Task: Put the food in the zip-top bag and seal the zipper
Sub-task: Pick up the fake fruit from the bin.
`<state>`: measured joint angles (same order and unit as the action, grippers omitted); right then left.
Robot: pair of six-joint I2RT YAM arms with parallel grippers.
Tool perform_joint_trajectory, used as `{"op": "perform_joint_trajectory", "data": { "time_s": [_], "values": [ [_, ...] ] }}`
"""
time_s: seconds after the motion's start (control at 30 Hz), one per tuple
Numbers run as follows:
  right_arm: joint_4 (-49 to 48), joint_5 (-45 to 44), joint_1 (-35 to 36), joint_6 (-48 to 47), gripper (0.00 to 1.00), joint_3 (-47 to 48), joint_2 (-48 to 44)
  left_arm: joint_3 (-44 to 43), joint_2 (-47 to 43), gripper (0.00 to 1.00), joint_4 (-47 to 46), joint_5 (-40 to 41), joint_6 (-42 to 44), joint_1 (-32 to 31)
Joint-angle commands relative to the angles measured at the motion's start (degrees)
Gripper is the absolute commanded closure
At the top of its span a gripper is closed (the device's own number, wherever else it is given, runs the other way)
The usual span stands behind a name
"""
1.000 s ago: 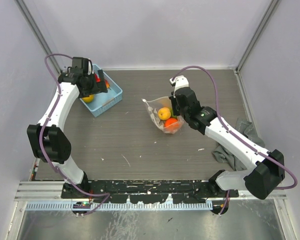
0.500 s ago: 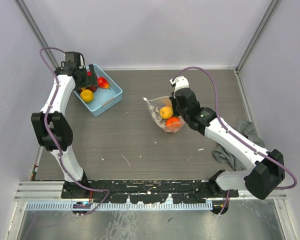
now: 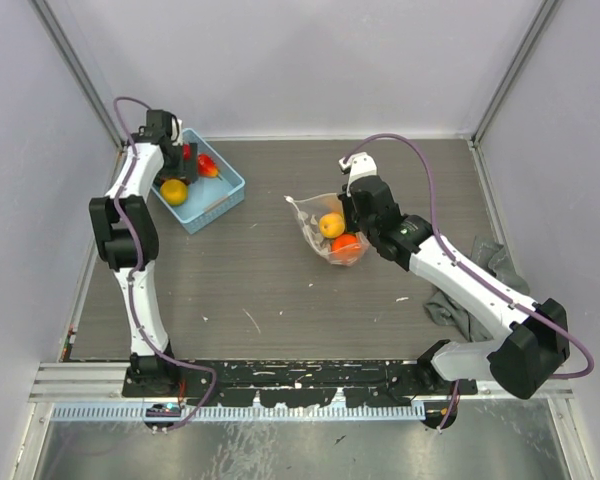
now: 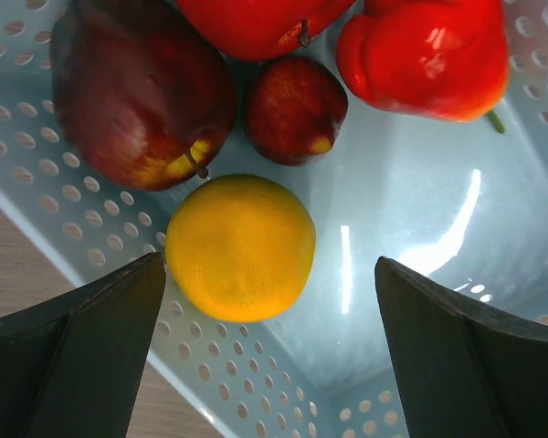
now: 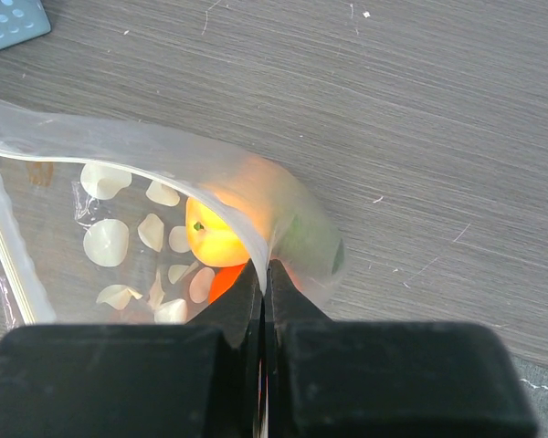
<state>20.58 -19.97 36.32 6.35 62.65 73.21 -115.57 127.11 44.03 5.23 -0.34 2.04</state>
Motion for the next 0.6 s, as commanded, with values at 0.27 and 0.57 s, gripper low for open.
{"op": "perform_joint_trajectory", "data": {
  "time_s": [0.27,0.57],
  "values": [
    [-2.65,0.82,0.07,0.52,0.99,0.80,0.00,-6.19,7.74,0.01,2.99,-1.50,4.55,1.21],
    [-2.70,1.41,0.09,0.85,0.99,0.80,-0.02,-5.03,7.05,0.28,5.42,-4.72,2.85,1.21]
  ]
}}
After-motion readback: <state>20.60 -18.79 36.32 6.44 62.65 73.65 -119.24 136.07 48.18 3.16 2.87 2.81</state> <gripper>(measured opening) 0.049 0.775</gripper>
